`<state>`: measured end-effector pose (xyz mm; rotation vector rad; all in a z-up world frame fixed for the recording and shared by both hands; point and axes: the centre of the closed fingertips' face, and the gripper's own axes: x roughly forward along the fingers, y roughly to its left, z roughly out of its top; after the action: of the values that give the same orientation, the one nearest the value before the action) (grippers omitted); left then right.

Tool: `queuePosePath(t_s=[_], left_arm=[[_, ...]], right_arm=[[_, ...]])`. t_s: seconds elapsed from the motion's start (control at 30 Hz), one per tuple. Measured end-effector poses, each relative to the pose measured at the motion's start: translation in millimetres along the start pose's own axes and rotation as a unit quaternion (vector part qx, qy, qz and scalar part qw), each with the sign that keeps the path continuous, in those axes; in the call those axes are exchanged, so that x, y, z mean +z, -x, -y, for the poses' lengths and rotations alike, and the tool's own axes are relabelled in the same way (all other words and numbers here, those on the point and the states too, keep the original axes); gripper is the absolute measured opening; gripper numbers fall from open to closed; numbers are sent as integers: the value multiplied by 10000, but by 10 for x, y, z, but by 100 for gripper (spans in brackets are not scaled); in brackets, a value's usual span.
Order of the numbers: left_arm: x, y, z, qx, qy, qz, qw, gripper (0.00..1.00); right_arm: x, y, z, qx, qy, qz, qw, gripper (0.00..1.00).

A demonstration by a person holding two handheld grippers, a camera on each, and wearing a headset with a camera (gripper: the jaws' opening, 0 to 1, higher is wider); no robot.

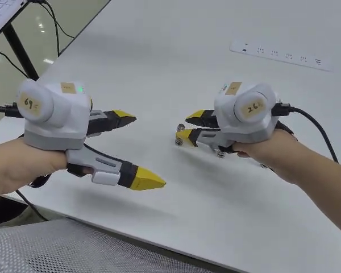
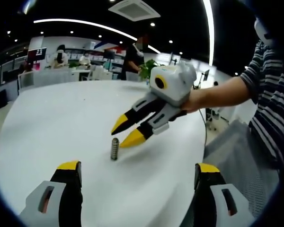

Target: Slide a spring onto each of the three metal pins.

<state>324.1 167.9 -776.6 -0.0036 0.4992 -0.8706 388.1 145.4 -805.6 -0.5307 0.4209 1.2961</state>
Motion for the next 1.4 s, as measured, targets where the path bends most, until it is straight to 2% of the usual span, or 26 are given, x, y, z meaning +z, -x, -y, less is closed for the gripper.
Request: queuePosePath(t_s=[0.07, 0.17, 0.27, 0.5, 0.67, 0.73, 0.87, 0.97, 1.23, 1.4], left_arm=[[21, -11, 6, -4, -14, 5, 10000, 96], [48, -33, 8, -6, -19, 22, 10000, 96], [83, -68, 13, 3, -39, 51, 10000, 97], [134, -100, 39, -31, -107, 67, 9999, 96], [167, -103, 22, 13, -104, 92, 9999, 97], [180, -113, 19, 36, -105, 109, 9999, 97], [199, -139, 24, 67, -98, 153, 9998, 97], [210, -148, 49, 8, -163, 218, 9996, 96], [232, -159, 12, 67, -166, 236, 9996, 98], [214, -168, -16, 101, -145, 199, 9996, 98]], right_arm=[[16, 71, 3, -45, -96, 126, 9999, 22], [2, 159, 11, -127, -93, 176, 9997, 26], [31, 252, -6, -159, -306, 370, 9987, 29], [4, 428, -36, -275, -365, 510, 9977, 37], [-83, 599, -5, -472, -478, 585, 9960, 41], [-109, 685, 27, -605, -560, 701, 9941, 45], [-210, 810, 37, -731, -685, 718, 9924, 49], [-267, 881, 44, -800, -771, 749, 9910, 52], [-410, 1074, 25, -877, -921, 782, 9888, 61], [-464, 1248, 39, -1019, -1053, 918, 9849, 70]])
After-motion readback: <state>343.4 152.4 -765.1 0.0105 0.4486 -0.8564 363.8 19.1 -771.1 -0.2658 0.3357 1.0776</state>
